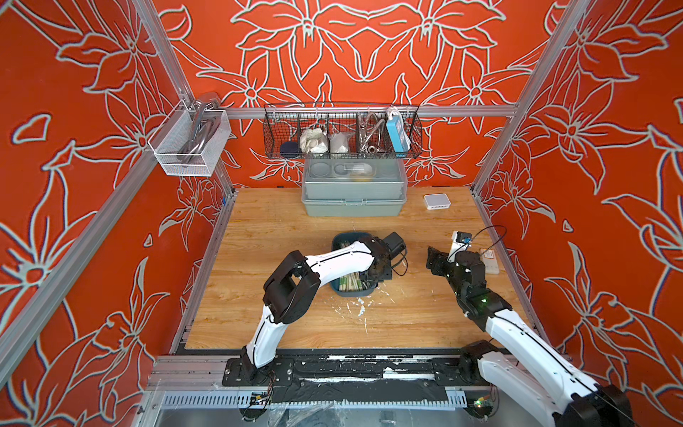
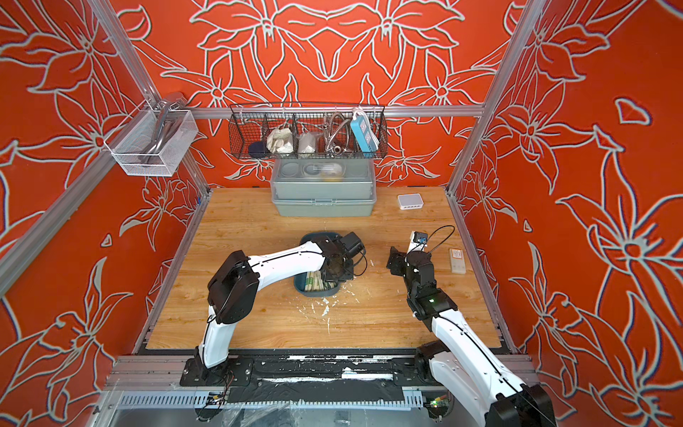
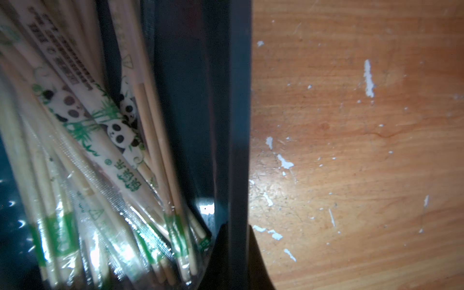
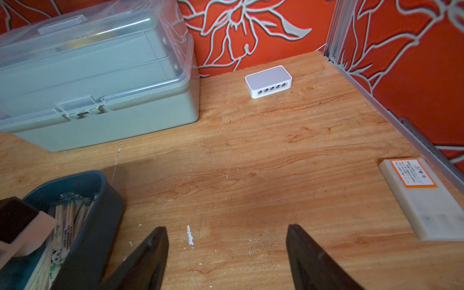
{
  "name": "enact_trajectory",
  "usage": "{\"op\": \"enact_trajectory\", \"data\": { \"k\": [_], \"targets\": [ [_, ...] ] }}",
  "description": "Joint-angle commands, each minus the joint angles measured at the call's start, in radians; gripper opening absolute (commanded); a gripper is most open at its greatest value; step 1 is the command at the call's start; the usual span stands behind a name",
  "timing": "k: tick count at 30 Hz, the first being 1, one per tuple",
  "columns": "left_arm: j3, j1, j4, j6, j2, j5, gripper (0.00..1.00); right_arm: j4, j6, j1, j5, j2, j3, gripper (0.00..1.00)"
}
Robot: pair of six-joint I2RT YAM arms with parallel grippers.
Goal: Take the paired disposable chopsticks out of the storage box
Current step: Move the storage box to the center of the board.
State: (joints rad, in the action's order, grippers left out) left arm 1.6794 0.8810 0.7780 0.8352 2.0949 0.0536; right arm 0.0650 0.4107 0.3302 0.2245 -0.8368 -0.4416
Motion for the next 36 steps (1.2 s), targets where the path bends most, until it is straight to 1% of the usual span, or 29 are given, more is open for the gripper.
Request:
{"op": "enact_trajectory", "data": {
  "k": [1,3,4,6,8,10,16,23,28,31,36],
  "targets": [
    [0.048,0.013,-0.007,0.011,0.062,-0.111,0.1,-0.016,0.011,0.004,0.031,-0.003,0.009,0.79],
    [0.066,0.013,0.001,0.004,0.077,-0.116,0.11,-0.013,0.013,0.004,0.031,-0.006,0.009,0.79],
    [0.065,0.013,0.001,0.005,0.079,-0.113,0.13,-0.011,0.013,0.003,0.03,-0.007,0.009,0.79],
    [0.062,0.013,-0.003,0.008,0.081,-0.109,0.21,-0.014,0.013,0.004,0.029,-0.012,0.007,0.79],
    [0.069,0.013,-0.009,0.006,0.083,-0.115,0.22,-0.013,0.013,0.003,0.019,-0.016,0.003,0.79],
    [0.08,0.013,-0.008,0.001,0.089,-0.115,0.25,-0.01,0.013,0.004,0.014,-0.021,0.004,0.79],
    [0.107,0.013,-0.04,-0.009,0.095,-0.133,0.26,-0.021,0.013,0.003,0.014,-0.032,-0.005,0.8],
    [0.151,0.012,0.005,-0.036,0.095,-0.115,0.26,-0.022,0.007,0.003,0.016,-0.027,-0.006,0.79],
    [0.107,0.013,0.006,-0.051,0.054,-0.094,0.26,-0.018,0.008,0.005,0.01,-0.031,-0.004,0.8],
    [0.054,0.012,-0.011,-0.063,0.004,-0.066,0.27,-0.022,0.008,0.004,0.009,-0.039,-0.009,0.8],
    [-0.056,0.017,-0.102,-0.112,-0.149,-0.016,0.32,-0.018,0.008,0.004,0.005,-0.057,-0.012,0.81]
  ]
}}
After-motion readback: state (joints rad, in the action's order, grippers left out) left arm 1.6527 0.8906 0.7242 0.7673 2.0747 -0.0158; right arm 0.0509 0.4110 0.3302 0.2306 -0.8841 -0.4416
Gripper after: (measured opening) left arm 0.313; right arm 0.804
